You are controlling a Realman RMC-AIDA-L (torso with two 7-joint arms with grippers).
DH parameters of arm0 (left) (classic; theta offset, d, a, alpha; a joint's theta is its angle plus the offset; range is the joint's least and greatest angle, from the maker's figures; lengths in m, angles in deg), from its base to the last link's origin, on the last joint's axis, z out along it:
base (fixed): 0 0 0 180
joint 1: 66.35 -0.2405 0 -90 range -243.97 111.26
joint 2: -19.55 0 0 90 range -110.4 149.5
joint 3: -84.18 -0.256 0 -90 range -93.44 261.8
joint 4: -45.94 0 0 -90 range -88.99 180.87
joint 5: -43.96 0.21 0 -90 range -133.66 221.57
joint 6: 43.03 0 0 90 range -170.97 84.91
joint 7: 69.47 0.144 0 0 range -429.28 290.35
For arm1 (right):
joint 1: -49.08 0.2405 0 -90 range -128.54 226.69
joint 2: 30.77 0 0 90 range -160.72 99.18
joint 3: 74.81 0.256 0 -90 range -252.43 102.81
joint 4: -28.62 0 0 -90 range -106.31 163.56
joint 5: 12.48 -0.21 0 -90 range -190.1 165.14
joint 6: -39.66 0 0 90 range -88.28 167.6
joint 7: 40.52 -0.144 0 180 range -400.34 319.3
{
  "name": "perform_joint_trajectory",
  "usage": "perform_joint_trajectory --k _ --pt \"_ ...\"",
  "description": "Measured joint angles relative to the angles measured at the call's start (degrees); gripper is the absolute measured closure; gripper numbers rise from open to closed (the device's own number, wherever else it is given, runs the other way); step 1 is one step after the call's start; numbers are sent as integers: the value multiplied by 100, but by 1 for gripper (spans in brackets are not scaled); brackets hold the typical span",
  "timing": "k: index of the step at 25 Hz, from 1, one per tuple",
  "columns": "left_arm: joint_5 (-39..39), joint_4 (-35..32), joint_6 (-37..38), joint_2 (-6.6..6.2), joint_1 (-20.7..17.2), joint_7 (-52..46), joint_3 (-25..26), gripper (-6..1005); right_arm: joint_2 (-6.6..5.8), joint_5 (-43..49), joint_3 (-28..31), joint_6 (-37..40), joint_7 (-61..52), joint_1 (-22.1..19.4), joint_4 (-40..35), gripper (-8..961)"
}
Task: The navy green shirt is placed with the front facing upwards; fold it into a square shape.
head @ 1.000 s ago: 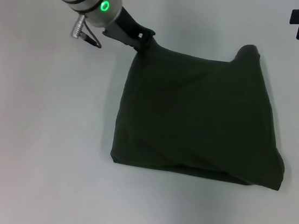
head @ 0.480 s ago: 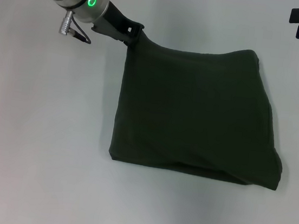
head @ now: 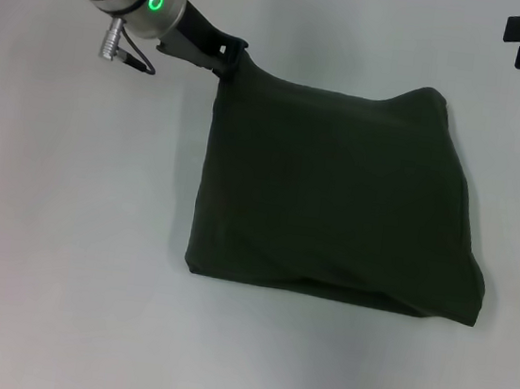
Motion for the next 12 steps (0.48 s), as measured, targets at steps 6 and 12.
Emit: perform_joint_trajectory --k 6,12 --pt "28 176 -8 -85 -230 -77 6 851 -14 0 0 -12 0 4 54 356" --pt "-131 1136 582 -212 -773 -95 569 757 -27 1 0 -19 0 5 55 355"
